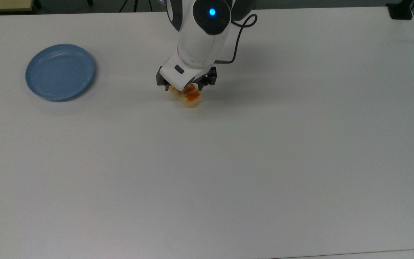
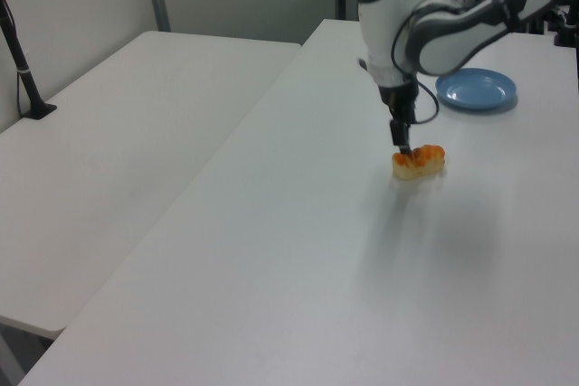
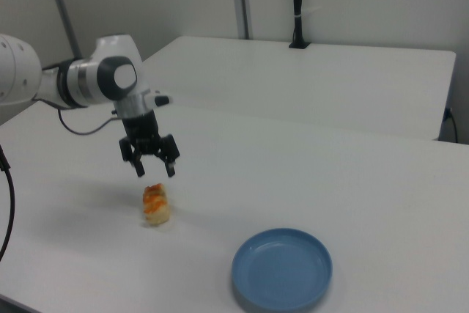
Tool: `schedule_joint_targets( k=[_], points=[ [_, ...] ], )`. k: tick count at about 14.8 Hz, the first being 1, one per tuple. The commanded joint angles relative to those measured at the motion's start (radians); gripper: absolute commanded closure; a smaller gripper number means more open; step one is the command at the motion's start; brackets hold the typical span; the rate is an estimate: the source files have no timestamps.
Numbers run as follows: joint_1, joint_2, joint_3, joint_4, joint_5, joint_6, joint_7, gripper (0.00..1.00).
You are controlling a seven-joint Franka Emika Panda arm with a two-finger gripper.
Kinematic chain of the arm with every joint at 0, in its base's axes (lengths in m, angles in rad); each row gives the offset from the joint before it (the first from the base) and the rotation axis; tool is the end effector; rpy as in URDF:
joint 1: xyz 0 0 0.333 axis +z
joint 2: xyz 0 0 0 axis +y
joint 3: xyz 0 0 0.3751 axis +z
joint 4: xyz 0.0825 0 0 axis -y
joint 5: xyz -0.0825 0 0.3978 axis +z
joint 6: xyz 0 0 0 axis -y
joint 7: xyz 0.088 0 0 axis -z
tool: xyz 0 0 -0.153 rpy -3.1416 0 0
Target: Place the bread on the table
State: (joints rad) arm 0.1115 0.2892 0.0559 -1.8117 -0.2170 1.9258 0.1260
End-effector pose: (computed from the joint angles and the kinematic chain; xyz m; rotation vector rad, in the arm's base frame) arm 0.6278 0.0793 0.3752 2.9238 0.1961 -0.2138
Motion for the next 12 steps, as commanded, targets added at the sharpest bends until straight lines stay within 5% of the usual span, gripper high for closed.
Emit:
schedule_joint_targets(
  k=[1, 4, 12],
  points=[
    [0.013, -0.038, -0.004, 0.129, 0.053, -0.091, 0.021, 0.00],
    [0.011, -0.080, -0.016, 0.216, 0.079, -0.197, 0.021, 0.00],
    [0.008, -0.265, -0.060, 0.218, 0.106, -0.366, 0.023, 0.00]
  ],
)
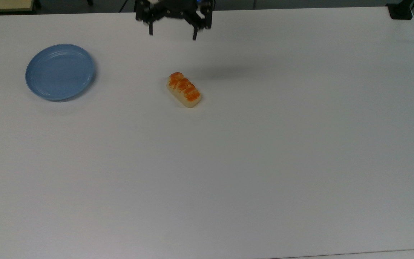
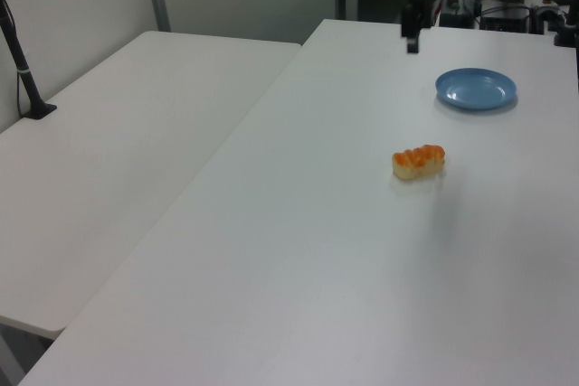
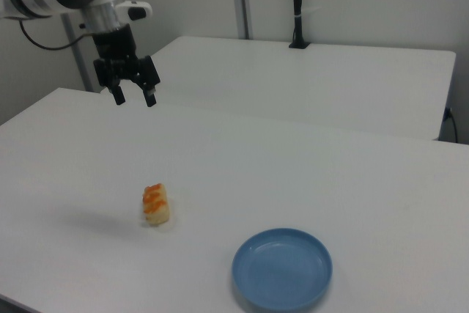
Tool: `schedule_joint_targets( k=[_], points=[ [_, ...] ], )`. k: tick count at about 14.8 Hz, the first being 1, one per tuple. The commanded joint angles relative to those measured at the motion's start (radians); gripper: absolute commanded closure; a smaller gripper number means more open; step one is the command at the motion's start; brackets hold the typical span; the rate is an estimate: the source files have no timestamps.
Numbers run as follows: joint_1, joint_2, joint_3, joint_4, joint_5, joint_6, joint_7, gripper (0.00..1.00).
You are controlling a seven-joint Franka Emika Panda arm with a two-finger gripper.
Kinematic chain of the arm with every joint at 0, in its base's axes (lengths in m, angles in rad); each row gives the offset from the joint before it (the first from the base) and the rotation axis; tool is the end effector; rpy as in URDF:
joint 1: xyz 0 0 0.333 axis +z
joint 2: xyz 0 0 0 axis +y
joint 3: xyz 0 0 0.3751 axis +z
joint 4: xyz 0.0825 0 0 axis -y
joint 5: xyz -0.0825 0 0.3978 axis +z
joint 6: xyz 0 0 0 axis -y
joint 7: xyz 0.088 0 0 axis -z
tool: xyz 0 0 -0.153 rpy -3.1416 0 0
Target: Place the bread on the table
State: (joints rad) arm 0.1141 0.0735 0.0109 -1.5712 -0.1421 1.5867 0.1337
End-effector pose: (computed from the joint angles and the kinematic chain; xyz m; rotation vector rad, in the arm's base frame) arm 0.5898 0.0522 0.5976 2.9936 -0.0035 -0.0588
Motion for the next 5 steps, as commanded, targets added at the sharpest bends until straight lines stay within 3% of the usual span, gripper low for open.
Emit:
schedule_joint_targets(
  k=[1, 5],
  points=[
    [0.000, -0.057, -0.015, -0.023, 0.051, -0.031, 0.015, 0.00],
    [-0.017, -0.063, -0.020, -0.023, 0.065, -0.039, 0.007, 0.00]
  ],
)
